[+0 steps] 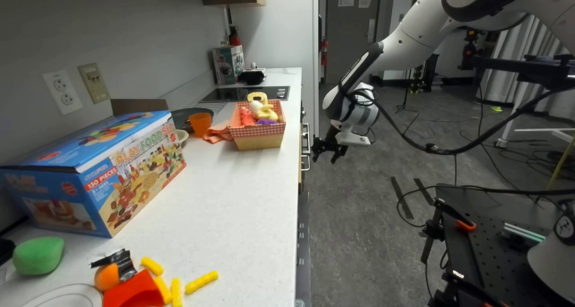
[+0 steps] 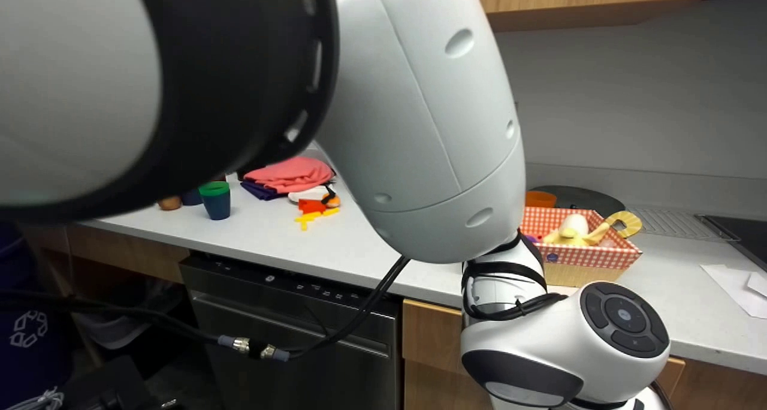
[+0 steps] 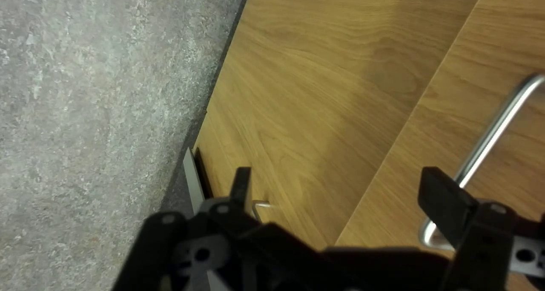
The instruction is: Open the drawer, remove the plushy from the drawer, put it in the box, and then close the drawer
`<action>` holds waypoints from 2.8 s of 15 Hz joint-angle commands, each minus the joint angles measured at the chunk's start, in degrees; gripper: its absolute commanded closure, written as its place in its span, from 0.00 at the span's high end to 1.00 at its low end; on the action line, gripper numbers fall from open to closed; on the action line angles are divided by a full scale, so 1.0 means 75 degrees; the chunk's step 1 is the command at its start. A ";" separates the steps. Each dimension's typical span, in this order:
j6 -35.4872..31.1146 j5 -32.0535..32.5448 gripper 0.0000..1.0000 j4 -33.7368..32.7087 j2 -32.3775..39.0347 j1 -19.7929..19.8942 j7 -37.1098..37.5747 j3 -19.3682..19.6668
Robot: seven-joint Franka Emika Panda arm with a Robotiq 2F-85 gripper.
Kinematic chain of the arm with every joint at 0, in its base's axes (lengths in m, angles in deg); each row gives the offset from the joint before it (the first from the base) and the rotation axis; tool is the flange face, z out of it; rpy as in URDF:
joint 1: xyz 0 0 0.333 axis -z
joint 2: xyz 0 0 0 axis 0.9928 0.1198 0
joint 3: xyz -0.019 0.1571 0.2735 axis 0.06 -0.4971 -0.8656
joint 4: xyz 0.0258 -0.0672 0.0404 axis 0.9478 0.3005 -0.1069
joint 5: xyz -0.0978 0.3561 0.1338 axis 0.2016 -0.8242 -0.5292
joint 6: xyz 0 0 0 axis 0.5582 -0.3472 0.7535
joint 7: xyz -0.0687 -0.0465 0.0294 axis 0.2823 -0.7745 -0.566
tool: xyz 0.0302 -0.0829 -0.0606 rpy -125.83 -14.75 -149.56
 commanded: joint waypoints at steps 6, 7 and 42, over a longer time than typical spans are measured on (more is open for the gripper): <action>0.0520 0.0080 1.00 -0.0731 0.0103 0.0007 0.0278 -0.0057; 0.0606 0.0047 1.00 -0.0831 0.0163 0.0027 0.0260 -0.0083; 0.0001 -0.0688 1.00 0.3453 -0.2270 -0.0729 0.1339 0.2389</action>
